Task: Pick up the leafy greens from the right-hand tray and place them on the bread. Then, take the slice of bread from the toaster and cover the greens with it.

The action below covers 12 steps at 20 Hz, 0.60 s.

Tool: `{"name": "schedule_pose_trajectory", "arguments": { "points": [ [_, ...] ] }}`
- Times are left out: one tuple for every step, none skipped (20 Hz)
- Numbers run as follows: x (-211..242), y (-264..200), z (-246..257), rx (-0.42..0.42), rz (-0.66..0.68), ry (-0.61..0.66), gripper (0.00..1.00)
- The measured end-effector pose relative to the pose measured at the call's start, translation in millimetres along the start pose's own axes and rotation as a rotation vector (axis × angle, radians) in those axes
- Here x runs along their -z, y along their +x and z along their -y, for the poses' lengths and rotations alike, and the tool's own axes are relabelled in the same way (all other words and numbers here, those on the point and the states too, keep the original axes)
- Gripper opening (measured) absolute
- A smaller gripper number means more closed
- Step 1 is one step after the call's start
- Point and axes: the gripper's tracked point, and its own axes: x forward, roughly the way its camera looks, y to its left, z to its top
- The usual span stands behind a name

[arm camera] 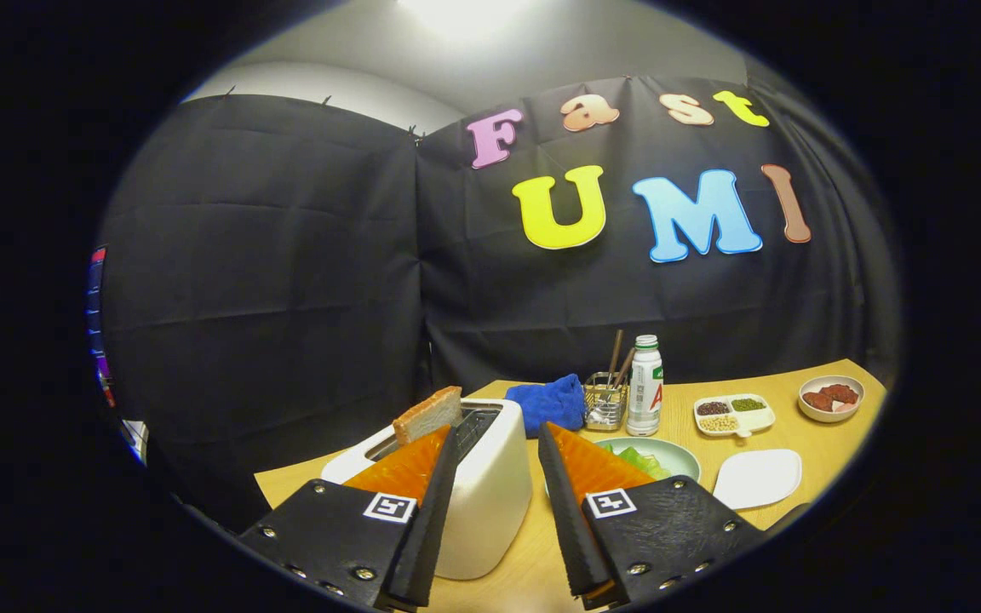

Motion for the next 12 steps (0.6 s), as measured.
{"name": "schedule_pose_trajectory", "arguments": {
  "points": [
    [-1.2,3.2,-4.7,0.021,-0.001,0.006,0.58],
    [-0.3,6.4,-8.6,0.045,-0.005,0.007,0.58],
    [-1.2,9.8,-18.1,0.039,-0.008,-0.005,0.58],
    [0.2,15.6,-26.9,0.029,-0.013,-0.019,0.58],
    [1.7,18.1,-35.4,0.028,-0.015,-0.027,0.58],
    [1.5,19.5,-42.1,0.026,-0.013,-0.038,0.58],
    [0.6,21.2,-46.9,0.030,-0.009,-0.050,0.58],
    [1.2,24.0,-49.7,0.039,-0.006,-0.068,0.58],
    [2.5,26.4,-51.3,0.052,-0.013,-0.087,0.58],
    [6.5,30.6,-54.1,0.059,-0.021,-0.096,0.58],
    [11.3,35.5,-58.3,0.060,-0.035,-0.099,0.58],
    [15.2,39.9,-62.8,0.062,-0.051,-0.100,0.58]
  ]
}}
